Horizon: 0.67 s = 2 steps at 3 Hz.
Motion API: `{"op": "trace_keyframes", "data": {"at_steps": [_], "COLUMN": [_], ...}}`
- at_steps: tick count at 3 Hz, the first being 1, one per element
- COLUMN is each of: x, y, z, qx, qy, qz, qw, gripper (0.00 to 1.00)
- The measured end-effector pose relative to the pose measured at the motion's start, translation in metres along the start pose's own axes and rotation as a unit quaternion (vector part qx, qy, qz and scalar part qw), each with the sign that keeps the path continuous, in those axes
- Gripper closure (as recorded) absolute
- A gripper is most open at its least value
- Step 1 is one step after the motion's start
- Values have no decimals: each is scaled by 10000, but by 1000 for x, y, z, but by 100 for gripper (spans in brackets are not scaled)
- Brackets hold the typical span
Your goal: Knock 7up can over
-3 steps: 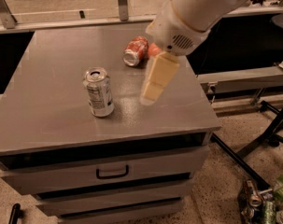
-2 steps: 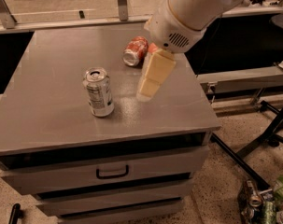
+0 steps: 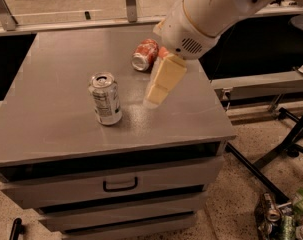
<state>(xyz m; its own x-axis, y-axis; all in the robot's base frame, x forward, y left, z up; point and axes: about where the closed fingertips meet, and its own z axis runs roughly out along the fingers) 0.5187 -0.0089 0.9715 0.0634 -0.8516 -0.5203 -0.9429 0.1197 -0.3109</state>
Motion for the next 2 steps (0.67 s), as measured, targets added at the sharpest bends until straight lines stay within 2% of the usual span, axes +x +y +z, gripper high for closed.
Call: {"op": "trace_keyframes", "data": {"at_steps": [1, 2], "x": [11, -3], "y": [-7, -8], "z": [35, 63], "qx": [-85, -119], "qy": [-1020, -2613], "qz": [316, 764], "qw": [9942, 9621], "gripper": [0, 0]}}
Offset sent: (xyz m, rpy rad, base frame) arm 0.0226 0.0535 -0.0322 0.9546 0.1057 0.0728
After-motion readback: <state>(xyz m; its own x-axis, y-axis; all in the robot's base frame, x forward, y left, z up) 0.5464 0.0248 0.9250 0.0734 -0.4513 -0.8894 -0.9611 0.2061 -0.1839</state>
